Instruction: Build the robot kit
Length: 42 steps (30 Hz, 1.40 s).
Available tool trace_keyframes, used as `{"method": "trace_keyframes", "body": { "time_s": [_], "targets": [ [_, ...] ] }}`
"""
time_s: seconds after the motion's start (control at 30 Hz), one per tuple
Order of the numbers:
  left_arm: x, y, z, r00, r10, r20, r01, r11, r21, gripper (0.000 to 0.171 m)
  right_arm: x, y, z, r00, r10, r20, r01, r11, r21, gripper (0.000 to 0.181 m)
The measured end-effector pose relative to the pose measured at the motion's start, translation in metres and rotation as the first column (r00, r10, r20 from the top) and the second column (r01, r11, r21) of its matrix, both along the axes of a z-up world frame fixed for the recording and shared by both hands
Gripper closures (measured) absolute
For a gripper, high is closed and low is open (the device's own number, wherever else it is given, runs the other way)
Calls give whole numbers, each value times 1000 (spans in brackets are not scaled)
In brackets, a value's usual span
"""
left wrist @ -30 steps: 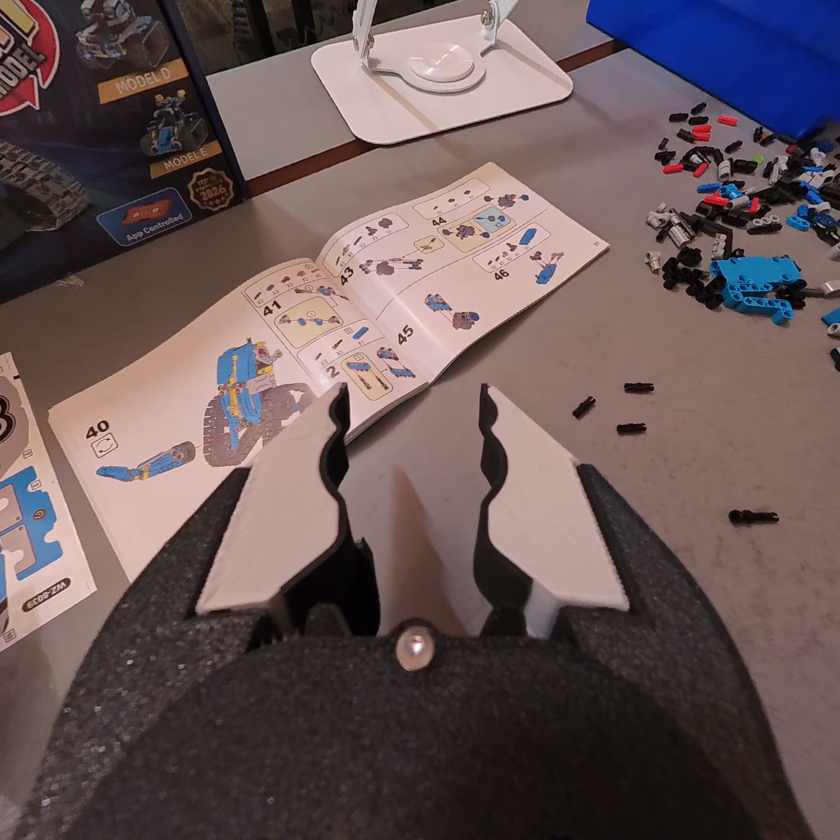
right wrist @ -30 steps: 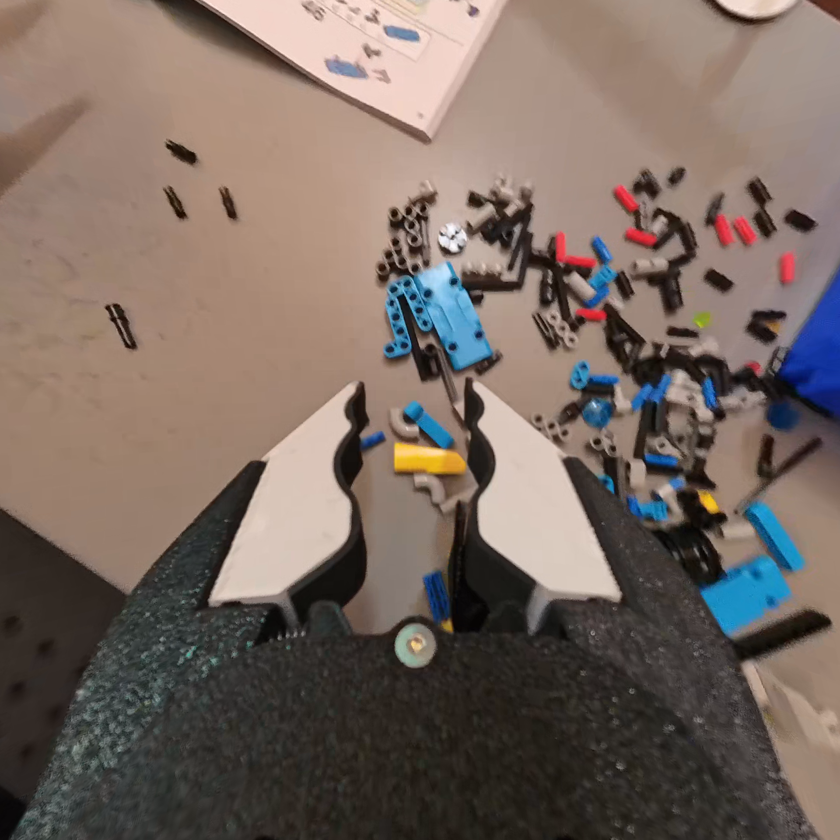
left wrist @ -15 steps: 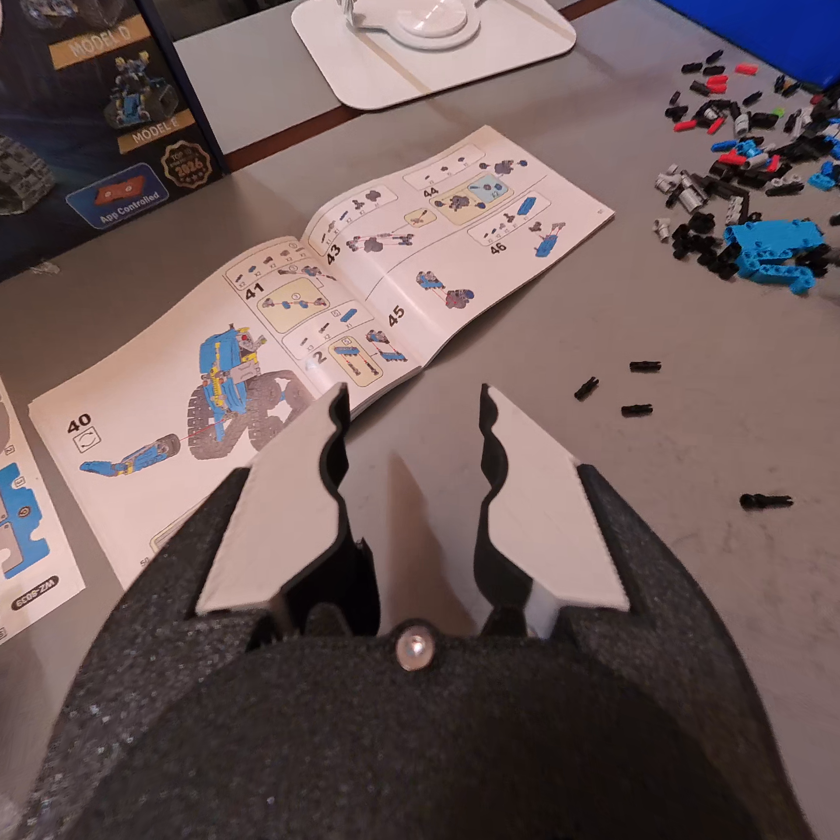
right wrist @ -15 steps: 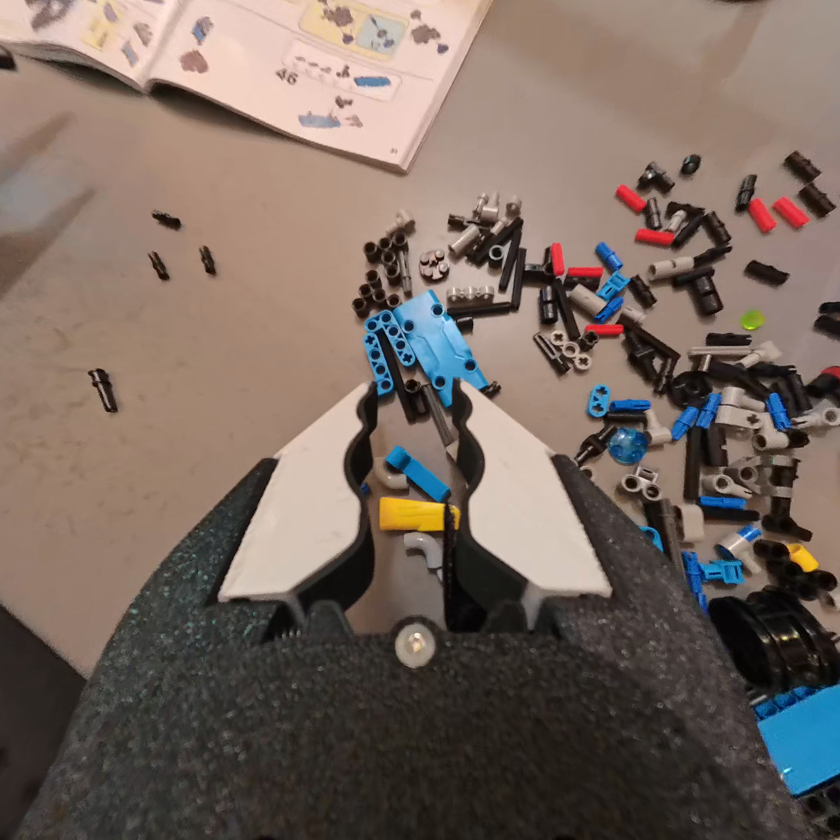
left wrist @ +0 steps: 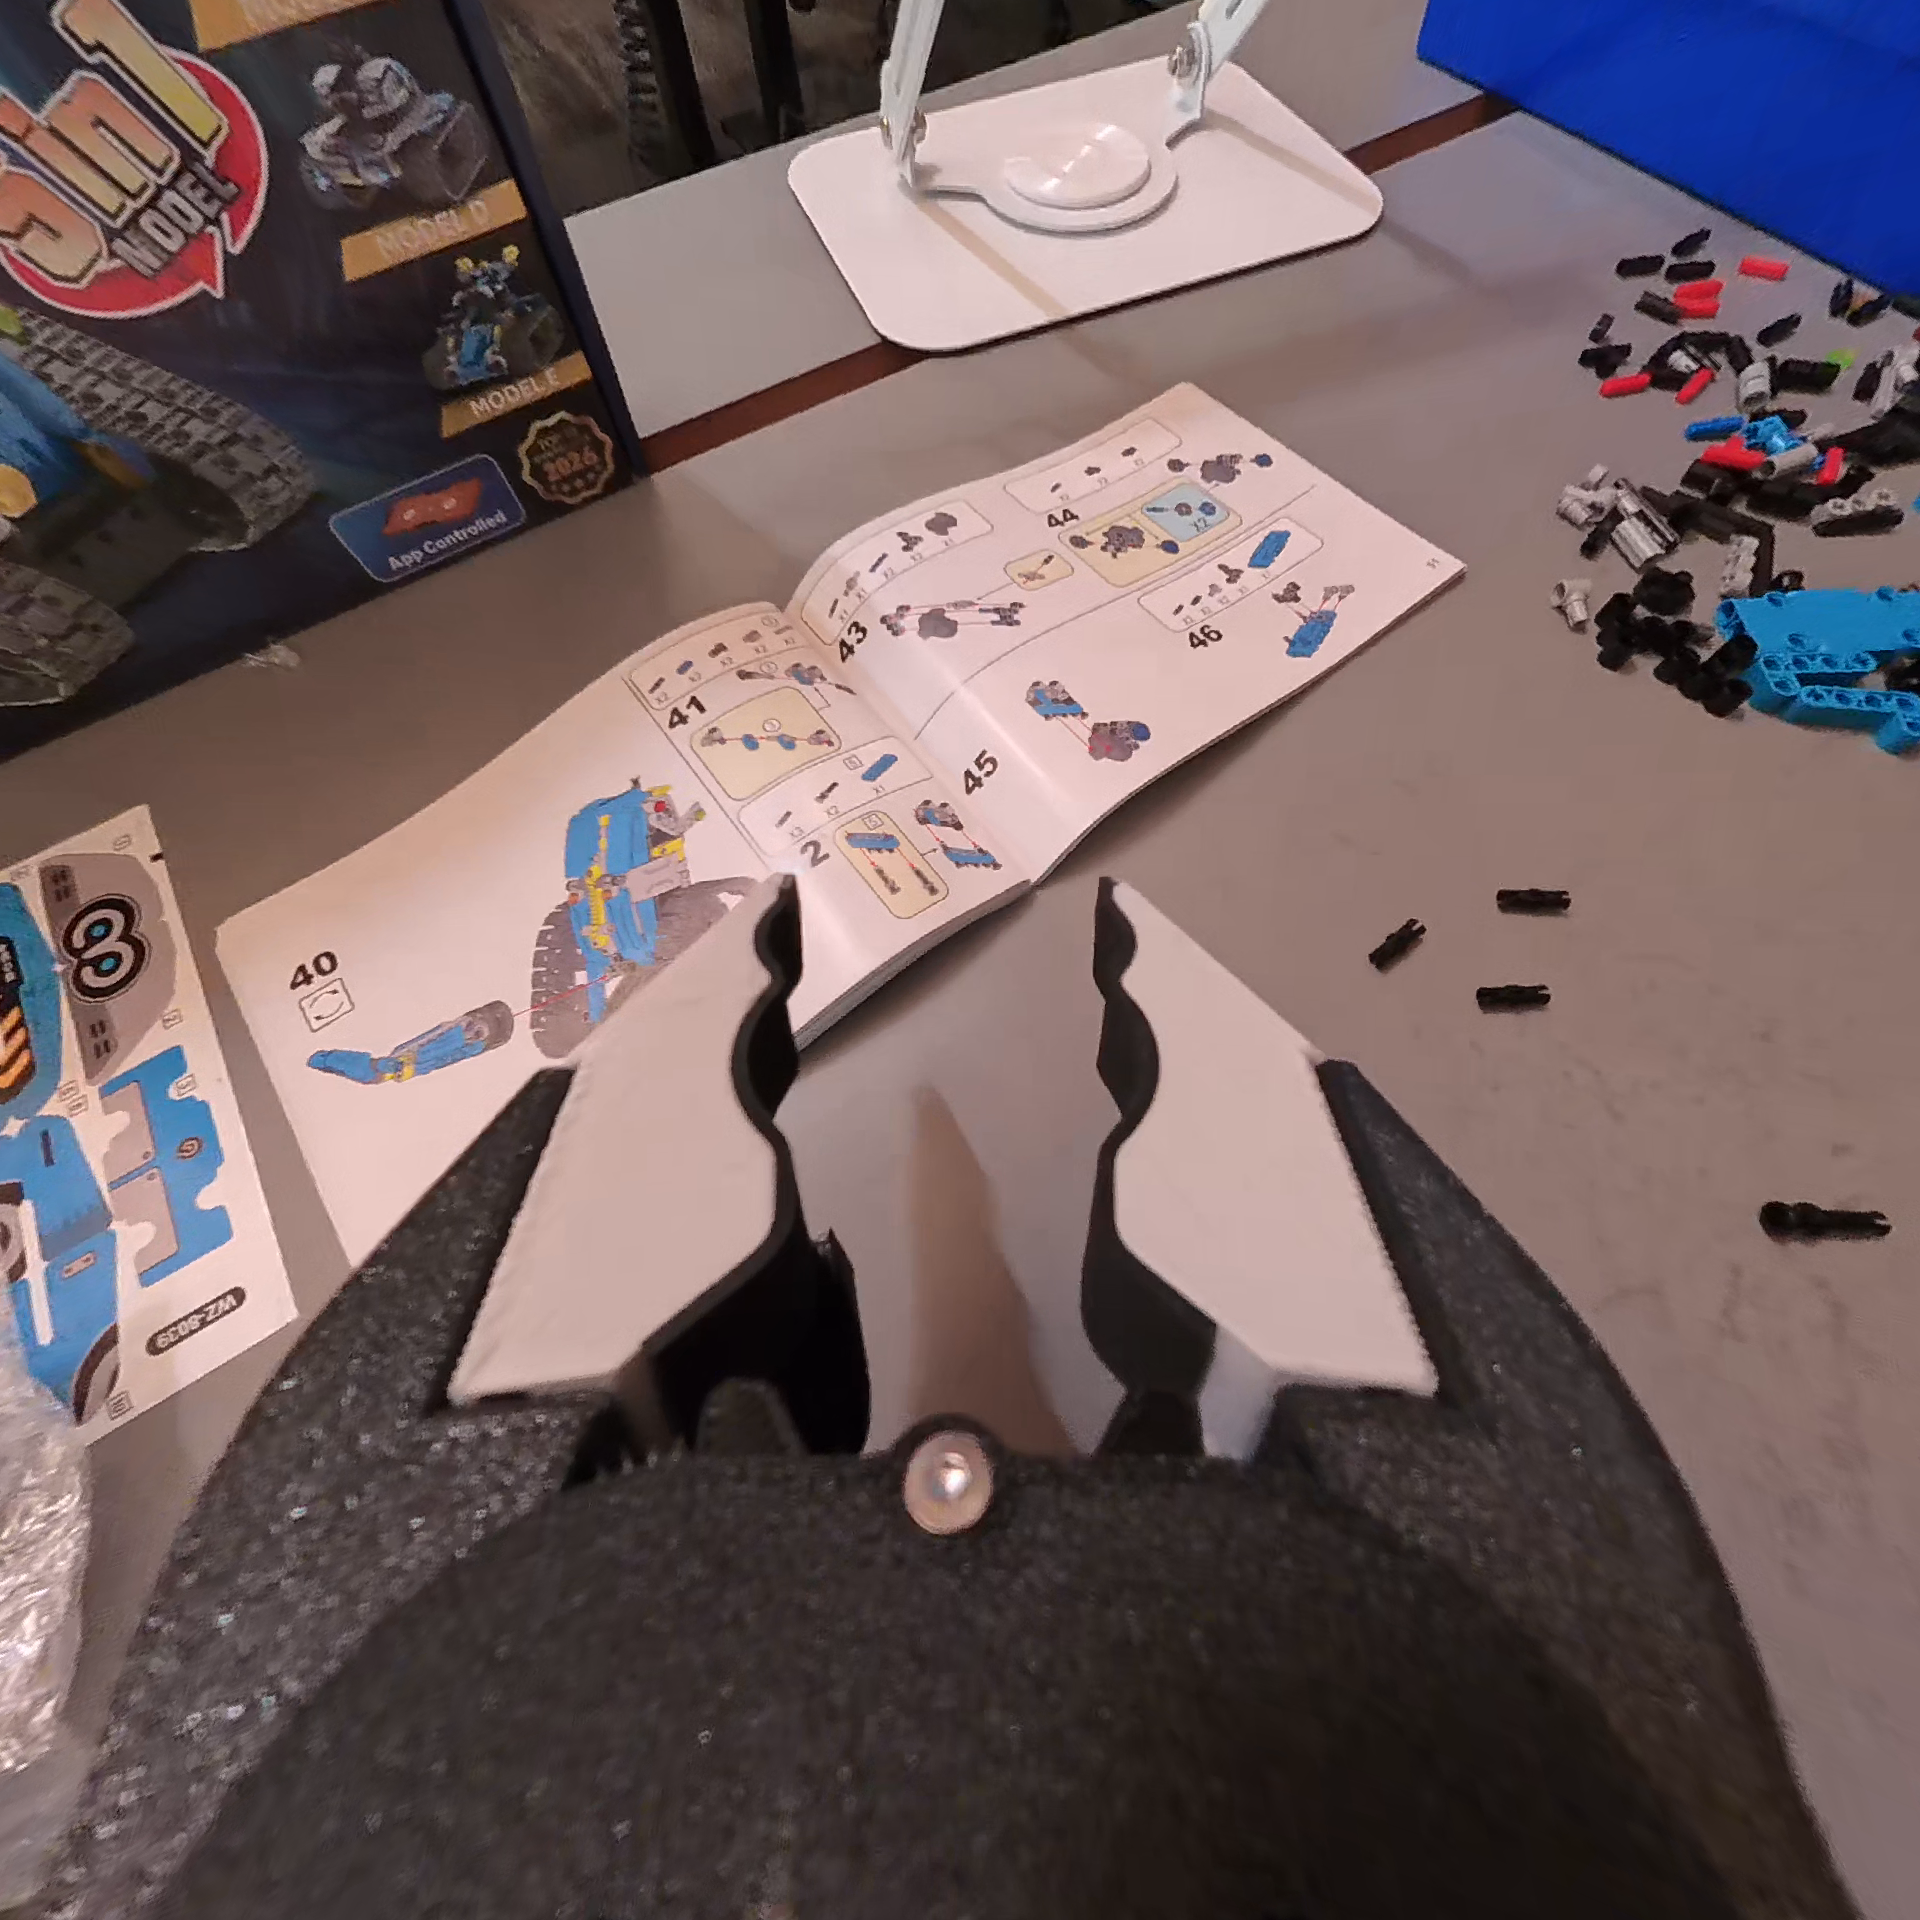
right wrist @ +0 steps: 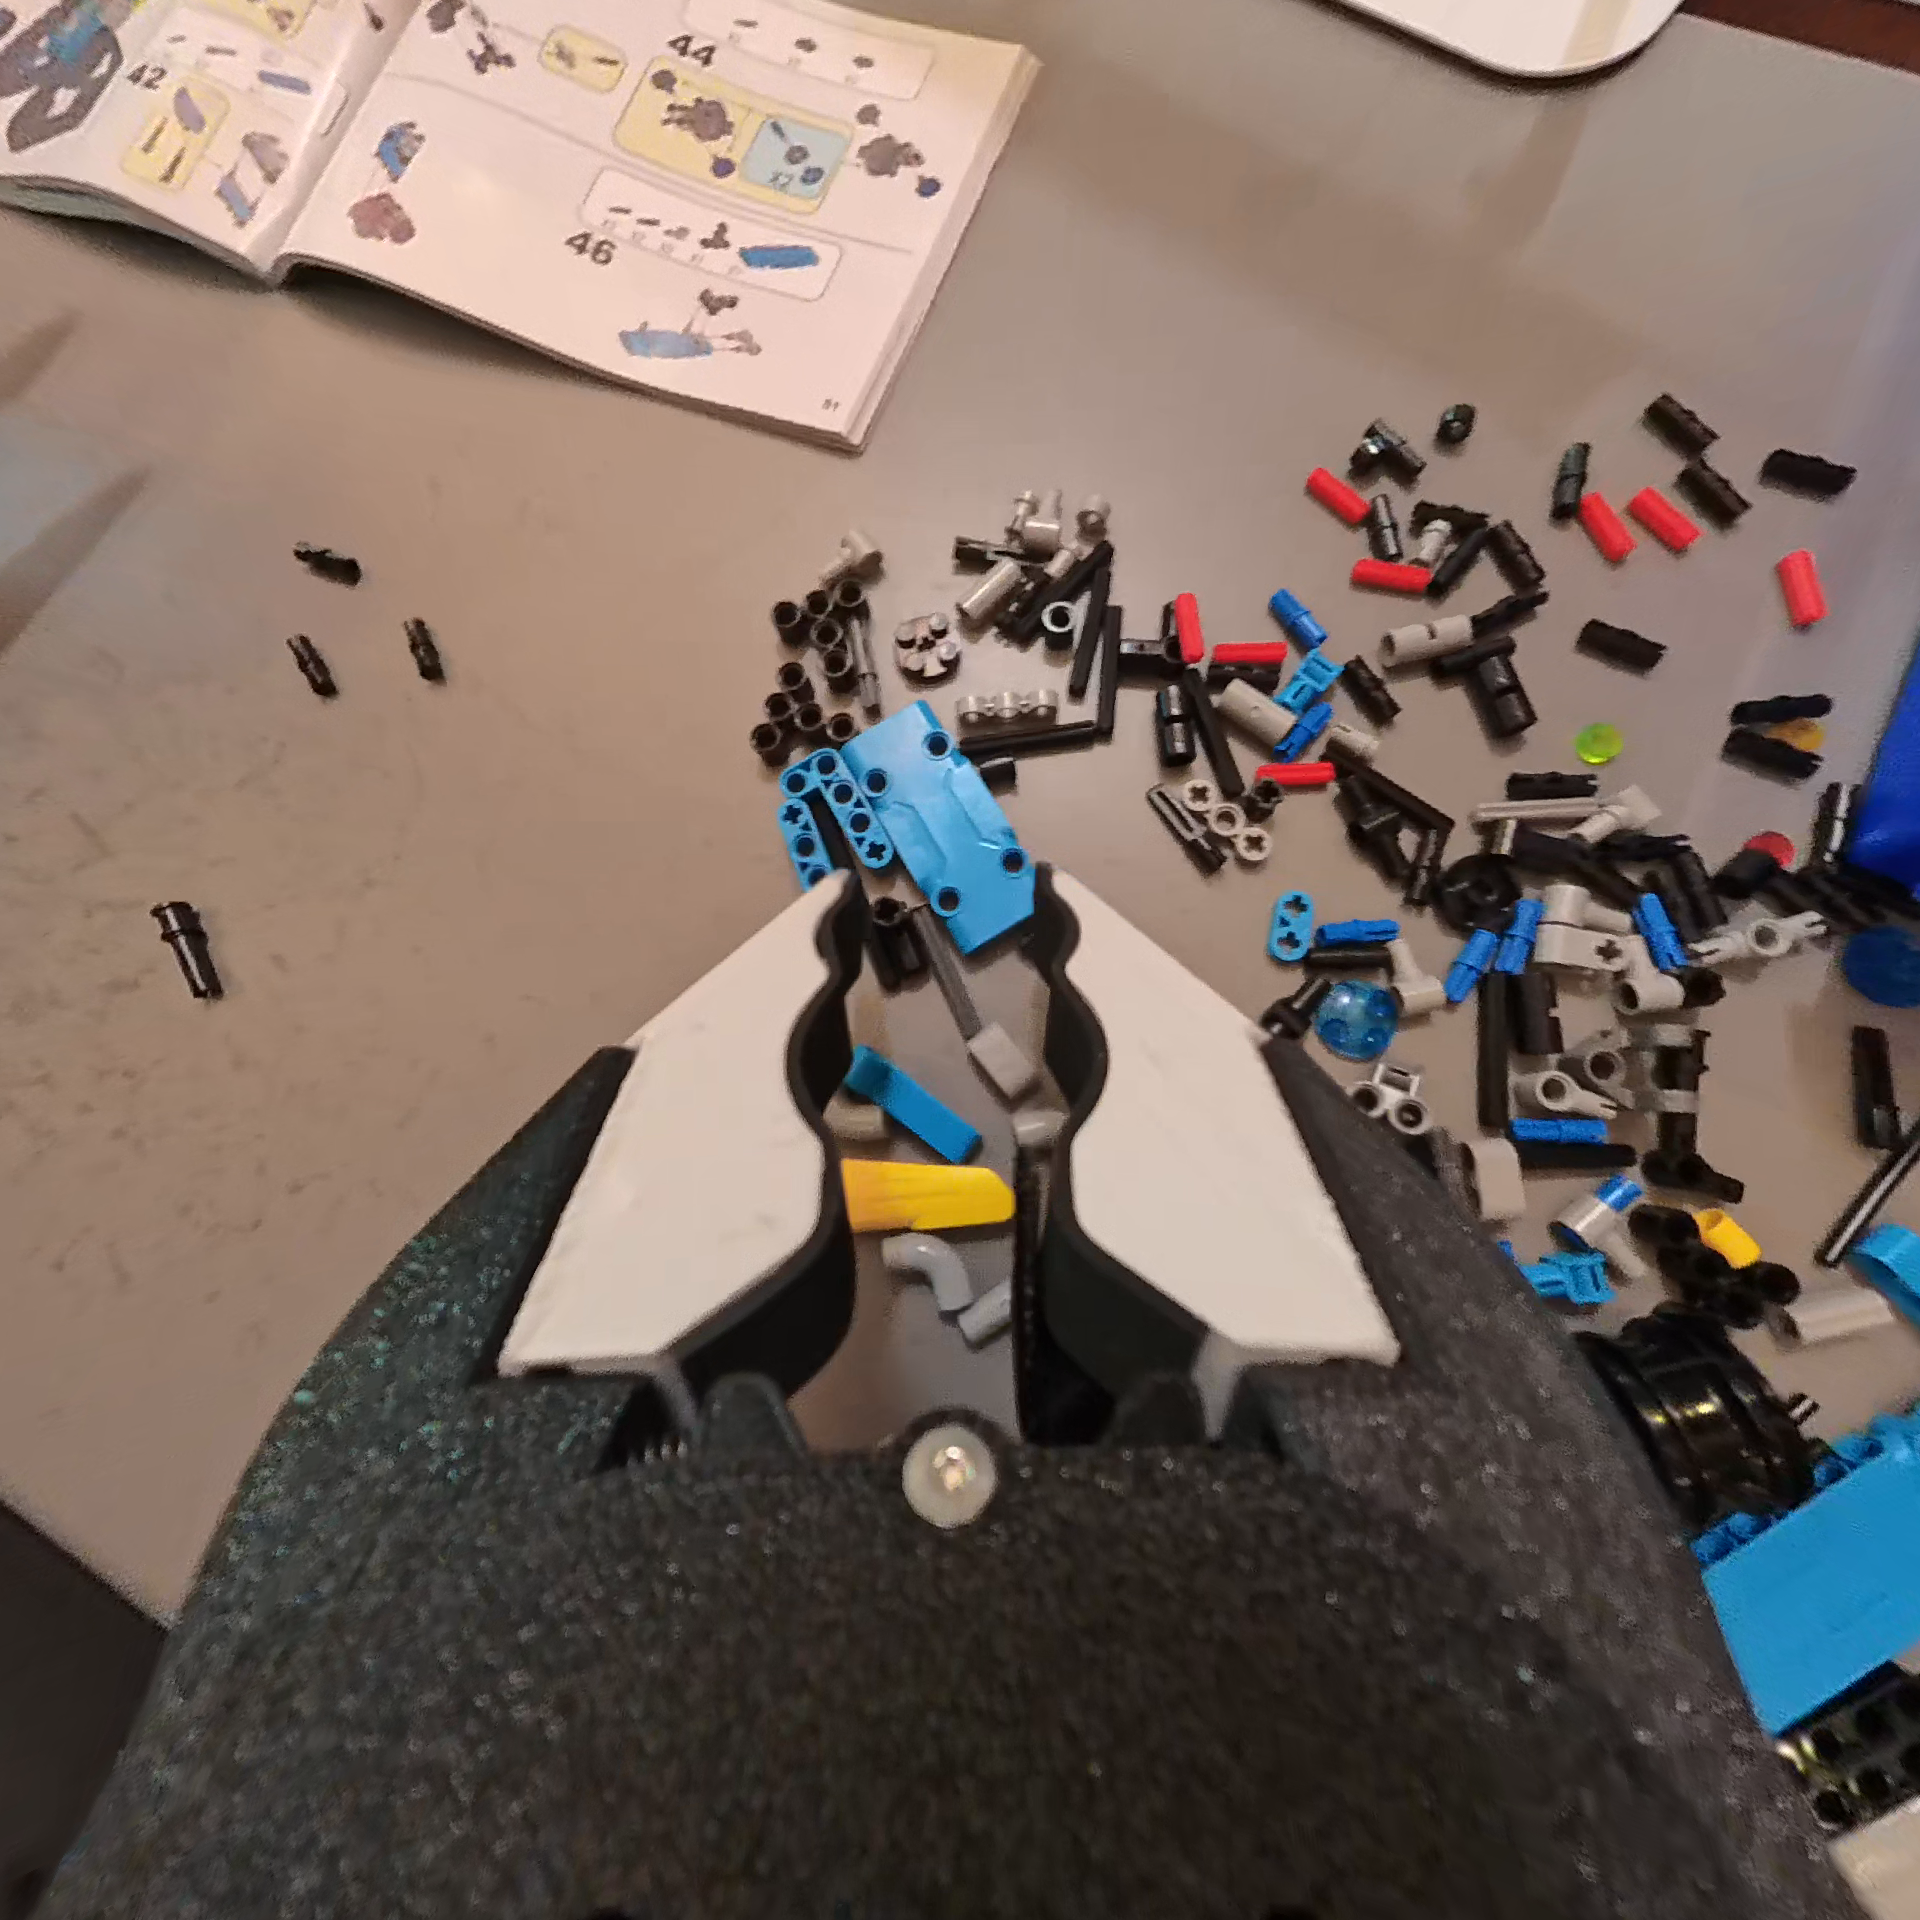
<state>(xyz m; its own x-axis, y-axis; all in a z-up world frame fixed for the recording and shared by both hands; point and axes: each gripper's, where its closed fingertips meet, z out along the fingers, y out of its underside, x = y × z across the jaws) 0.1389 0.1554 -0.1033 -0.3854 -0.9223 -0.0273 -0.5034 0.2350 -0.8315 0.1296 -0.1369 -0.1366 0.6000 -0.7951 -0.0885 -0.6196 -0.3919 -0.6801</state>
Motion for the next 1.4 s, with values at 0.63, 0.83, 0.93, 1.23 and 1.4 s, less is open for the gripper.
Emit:
{"method": "trace_keyframes", "body": {
  "time_s": [0.63,0.83,0.93,1.23,1.4],
  "targets": [
    [-2,-4,-2,1000,-18,-9,18,1000,7,115,9,9,-24,992,-12,-129,11,1000,-16,150],
    [-2,-4,-1,1000,-16,-9,16,1000,4,115,2,-2,-24,994,-9,-111,1,998,-70,157],
    [-2,-3,0,1000,-15,-6,15,1000,0,115,0,-5,-13,998,7,-60,-10,999,-51,157],
    [-3,-4,3,1000,-18,-1,18,1000,-8,115,3,-33,2,998,-65,-1,65,998,-13,157],
    [-3,-4,3,1000,-17,0,17,1000,-4,115,-2,-20,-15,996,-25,-83,22,999,-33,157]
  ]
}}
